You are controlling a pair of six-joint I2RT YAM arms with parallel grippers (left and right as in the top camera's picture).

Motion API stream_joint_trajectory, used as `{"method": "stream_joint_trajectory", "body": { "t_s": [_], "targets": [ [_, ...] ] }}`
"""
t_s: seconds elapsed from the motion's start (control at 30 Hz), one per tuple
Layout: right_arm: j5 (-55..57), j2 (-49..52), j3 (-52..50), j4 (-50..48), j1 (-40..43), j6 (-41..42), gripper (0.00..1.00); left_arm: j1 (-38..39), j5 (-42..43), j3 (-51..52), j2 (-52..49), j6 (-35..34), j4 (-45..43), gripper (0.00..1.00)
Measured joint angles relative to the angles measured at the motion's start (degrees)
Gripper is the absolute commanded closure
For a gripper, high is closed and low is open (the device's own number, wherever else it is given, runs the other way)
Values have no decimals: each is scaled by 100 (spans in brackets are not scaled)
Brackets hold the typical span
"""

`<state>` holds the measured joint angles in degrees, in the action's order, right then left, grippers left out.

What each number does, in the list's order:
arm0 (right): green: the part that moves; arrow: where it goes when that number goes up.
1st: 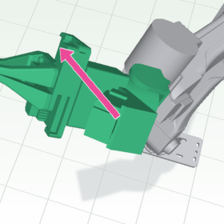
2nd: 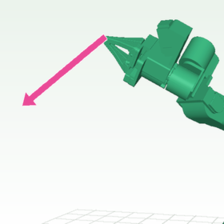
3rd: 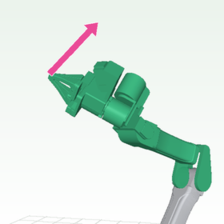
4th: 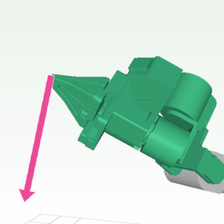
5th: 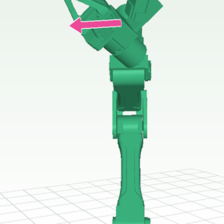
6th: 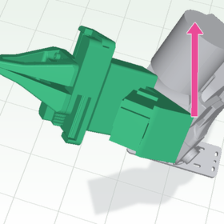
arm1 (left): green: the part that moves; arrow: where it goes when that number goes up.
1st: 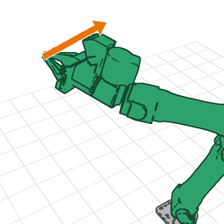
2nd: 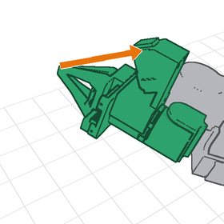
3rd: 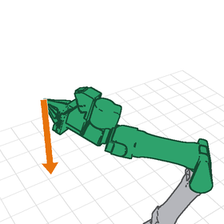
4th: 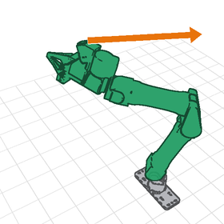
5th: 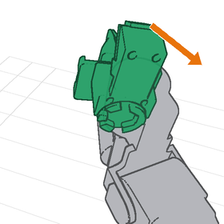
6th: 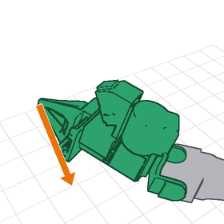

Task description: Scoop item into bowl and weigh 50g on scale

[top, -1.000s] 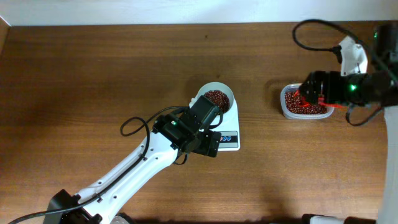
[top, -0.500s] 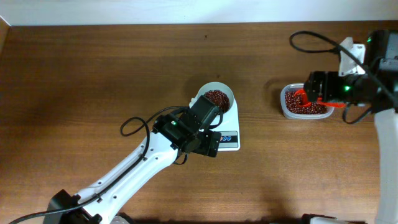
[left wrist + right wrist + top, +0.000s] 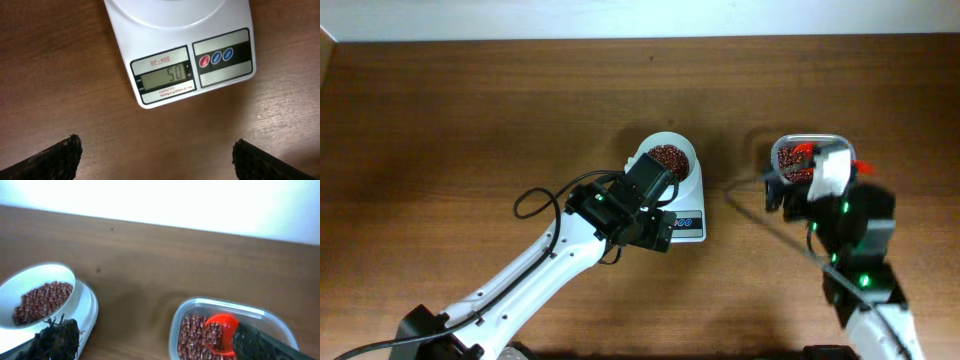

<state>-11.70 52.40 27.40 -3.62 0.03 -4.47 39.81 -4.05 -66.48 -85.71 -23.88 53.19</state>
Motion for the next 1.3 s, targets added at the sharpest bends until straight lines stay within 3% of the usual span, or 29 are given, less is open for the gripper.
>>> {"method": "stream_joint_trajectory", "body": {
  "t_s": [0.13,0.27,0.33,0.5,0.63,1.3],
  "targets": [
    [2,-1104,-1617,-1233,-4,-4,1,0,0,0,0,0,2,1],
    [7,-1742,-2251,-1405,-4,-4,1,0,0,0,0,0,0,1],
    [26,-2280,-2533,-1185,-4,0,1,0,2,0,0,0,7,1],
    [142,-3884,-2680,686,-4,0,1,0,17,-7,0,-2,9,1],
    [179,-5086,-2680,673,-4,0,1,0,22,-7,0,-2,7,1],
    [201,-5156,-2680,688,-4,-4,1,0,20,-7,0,-2,13,1]
  ]
}}
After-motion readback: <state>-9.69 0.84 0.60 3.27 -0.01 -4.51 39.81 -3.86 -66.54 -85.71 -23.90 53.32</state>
